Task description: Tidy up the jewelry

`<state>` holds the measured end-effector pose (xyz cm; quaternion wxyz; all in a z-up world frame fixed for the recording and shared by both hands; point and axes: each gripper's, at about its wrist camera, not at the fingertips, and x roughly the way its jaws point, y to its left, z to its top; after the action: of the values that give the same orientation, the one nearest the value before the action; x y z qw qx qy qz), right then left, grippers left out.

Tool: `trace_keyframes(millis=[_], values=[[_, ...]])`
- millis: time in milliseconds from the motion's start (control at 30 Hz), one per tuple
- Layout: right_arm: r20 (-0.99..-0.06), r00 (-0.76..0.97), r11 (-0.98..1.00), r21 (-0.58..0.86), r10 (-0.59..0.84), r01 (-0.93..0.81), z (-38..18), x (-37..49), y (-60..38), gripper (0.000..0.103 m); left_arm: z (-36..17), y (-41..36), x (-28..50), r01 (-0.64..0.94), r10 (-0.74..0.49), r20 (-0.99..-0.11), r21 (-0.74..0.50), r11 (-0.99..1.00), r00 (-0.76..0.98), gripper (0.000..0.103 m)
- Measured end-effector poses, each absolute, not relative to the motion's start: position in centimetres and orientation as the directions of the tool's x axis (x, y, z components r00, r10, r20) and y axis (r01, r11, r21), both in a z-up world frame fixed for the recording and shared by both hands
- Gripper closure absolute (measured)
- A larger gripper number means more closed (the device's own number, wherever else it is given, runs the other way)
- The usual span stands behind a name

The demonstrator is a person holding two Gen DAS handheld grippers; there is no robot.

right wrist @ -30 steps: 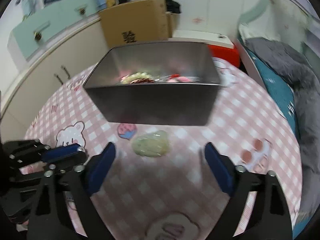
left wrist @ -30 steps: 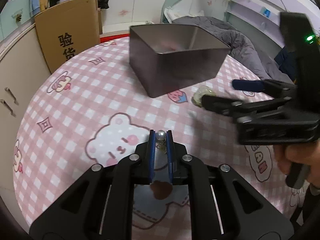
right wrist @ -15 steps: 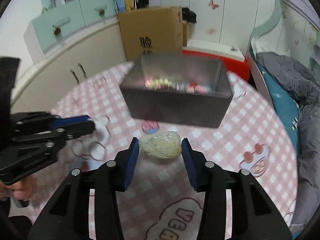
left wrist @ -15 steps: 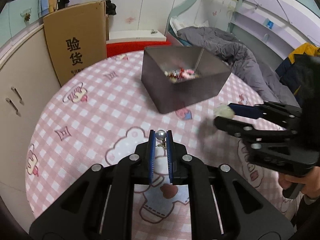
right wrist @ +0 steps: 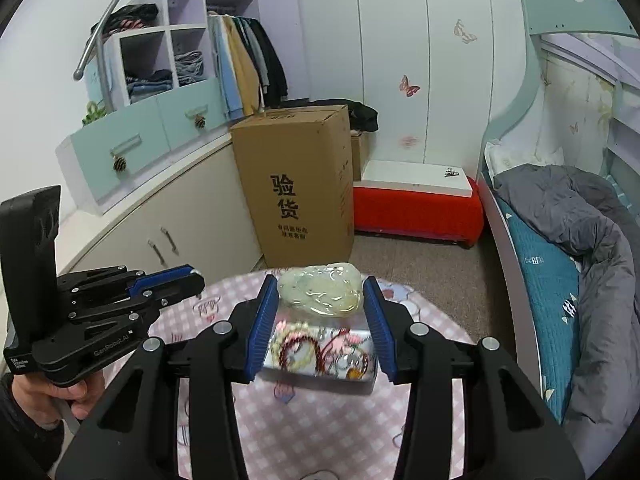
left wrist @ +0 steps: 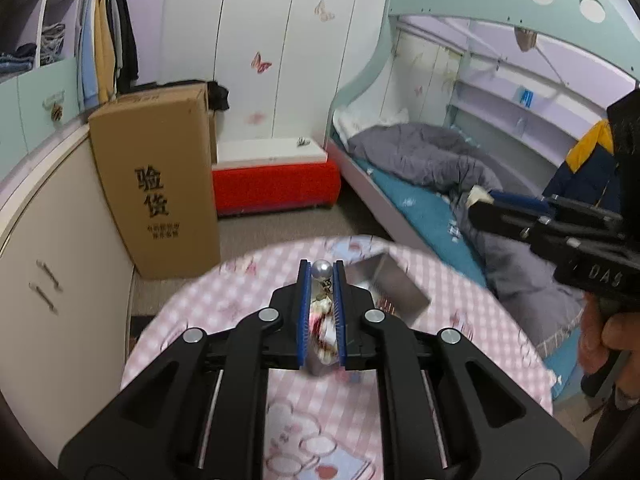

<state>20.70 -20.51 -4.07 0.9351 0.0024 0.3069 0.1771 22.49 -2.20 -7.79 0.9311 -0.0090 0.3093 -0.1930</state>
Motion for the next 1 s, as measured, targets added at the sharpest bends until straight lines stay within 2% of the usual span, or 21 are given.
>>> trace_keyframes(millis=[233, 533, 600, 633, 667, 700, 733, 767, 800, 867, 1000], values=[[-0.606, 0.711, 0.932, 0.185, 0.358, -0.312, -5.3, 23.9, -20.8, 0.062, -6.9, -4.0, 25.3, 0.374, -0.409, -0.578, -0.187, 0.909, 0.706, 0.092], [-0.656, 0.648, 0.922, 0.274, 0.387, -0.273, -8.3, 26.4, -21.6, 0.061, -9.1, -5.3, 27.4, 0.371, -0.433, -0.631, -0.237, 0.898, 0.644, 0.092], [-0.663, 0.645, 0.924, 0.29, 0.381, -0.249, -8.9, 26.7, -22.0, 0.048, -9.6, -5.2, 27.9, 0.358, -0.424, -0.649, -0.241, 0.902, 0.631, 0.092], [-0.658, 0.651, 0.925, 0.299, 0.379, -0.236, -9.0, 26.7, -22.3, 0.033, -9.8, -5.3, 28.1, 0.345, -0.405, -0.664, -0.229, 0.91, 0.628, 0.091], [-0.652, 0.66, 0.926, 0.303, 0.373, -0.225, -9.0, 26.7, -22.5, 0.025, -9.9, -5.3, 28.1, 0.336, -0.388, -0.673, -0.215, 0.917, 0.629, 0.086], [-0.647, 0.666, 0.927, 0.305, 0.37, -0.218, -8.9, 26.6, -22.7, 0.022, -10.0, -5.2, 28.0, 0.329, -0.378, -0.677, -0.207, 0.921, 0.632, 0.076], [-0.641, 0.672, 0.926, 0.312, 0.371, -0.214, -8.9, 26.6, -22.9, 0.014, -10.0, -5.0, 27.9, 0.313, -0.357, -0.677, -0.193, 0.93, 0.644, 0.041], [-0.632, 0.676, 0.921, 0.327, 0.379, -0.21, -8.9, 26.5, -23.2, 0.007, -9.8, -4.7, 27.5, 0.276, -0.31, -0.664, -0.16, 0.948, 0.68, 0.017], [-0.623, 0.686, 0.92, 0.338, 0.375, -0.197, -8.7, 26.4, -23.5, 0.008, -9.5, -4.2, 27.0, 0.259, -0.291, -0.635, -0.146, 0.955, 0.716, 0.009], [-0.621, 0.698, 0.927, 0.328, 0.357, -0.182, -8.4, 26.3, -23.8, 0.008, -9.0, -3.4, 26.2, 0.26, -0.301, -0.584, -0.155, 0.953, 0.754, 0.006], [-0.605, 0.715, 0.925, 0.341, 0.351, -0.167, -7.6, 25.9, -24.2, 0.007, -8.7, -3.1, 25.5, 0.226, -0.242, -0.602, -0.104, 0.969, 0.761, 0.006]])
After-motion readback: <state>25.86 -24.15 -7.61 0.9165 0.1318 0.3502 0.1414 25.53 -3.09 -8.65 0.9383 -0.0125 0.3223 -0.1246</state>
